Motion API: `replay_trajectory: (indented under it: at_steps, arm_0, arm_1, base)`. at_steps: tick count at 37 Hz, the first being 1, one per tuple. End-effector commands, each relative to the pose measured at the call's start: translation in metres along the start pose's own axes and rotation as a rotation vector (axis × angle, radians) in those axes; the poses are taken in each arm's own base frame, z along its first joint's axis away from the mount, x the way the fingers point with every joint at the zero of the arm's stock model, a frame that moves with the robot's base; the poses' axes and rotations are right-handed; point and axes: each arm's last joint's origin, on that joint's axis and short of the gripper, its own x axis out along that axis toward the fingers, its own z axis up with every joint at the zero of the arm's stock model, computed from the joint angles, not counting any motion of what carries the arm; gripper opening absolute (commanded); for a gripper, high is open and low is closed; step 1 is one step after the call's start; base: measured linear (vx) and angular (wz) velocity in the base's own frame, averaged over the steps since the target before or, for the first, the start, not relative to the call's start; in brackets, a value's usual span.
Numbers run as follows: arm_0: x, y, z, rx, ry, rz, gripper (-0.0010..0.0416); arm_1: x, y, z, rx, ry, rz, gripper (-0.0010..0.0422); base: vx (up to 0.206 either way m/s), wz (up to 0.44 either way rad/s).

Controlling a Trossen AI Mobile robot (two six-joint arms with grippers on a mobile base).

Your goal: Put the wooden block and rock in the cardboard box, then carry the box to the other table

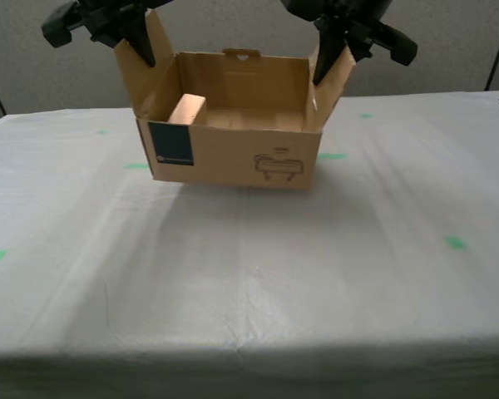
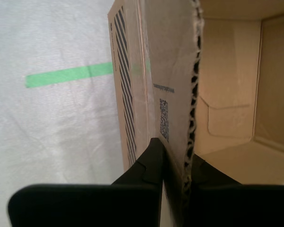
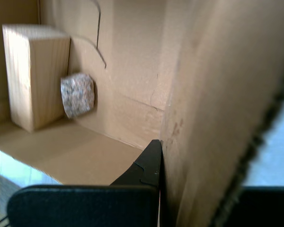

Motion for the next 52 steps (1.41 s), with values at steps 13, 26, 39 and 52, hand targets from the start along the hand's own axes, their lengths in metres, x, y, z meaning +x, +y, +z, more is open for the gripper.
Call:
replay_trajectory:
  at_steps: [13,26,39,52]
  arm_0:
    - [-0.001,-0.033,0.015,0.058,-0.021,-0.009,-0.0001]
    - [0.002,-0.028,0.03,0.059,-0.012,-0.014,-0.0001]
    - [-0.002,-0.025,0.032,0.066,-0.023,-0.014,-0.0001]
    - [0.009,-0.03,0.032,0.095,-0.024,-0.014,-0.0001]
  arm_1:
    - [0.018,0.006,0.002,-0.014,0.003,-0.014,-0.0001]
    - [0.044,0.012,0.006,-0.003,0.014,-0.009,-0.0001]
    - [0.068,0.015,0.009,-0.03,0.077,-0.025,0.0]
    - [0.063,0.015,0.016,-0.027,0.05,-0.019,0.0]
  base:
    - [0.0,0.0]
    - [0.0,0.0]
    - [0.0,0.0]
    - [0.0,0.0]
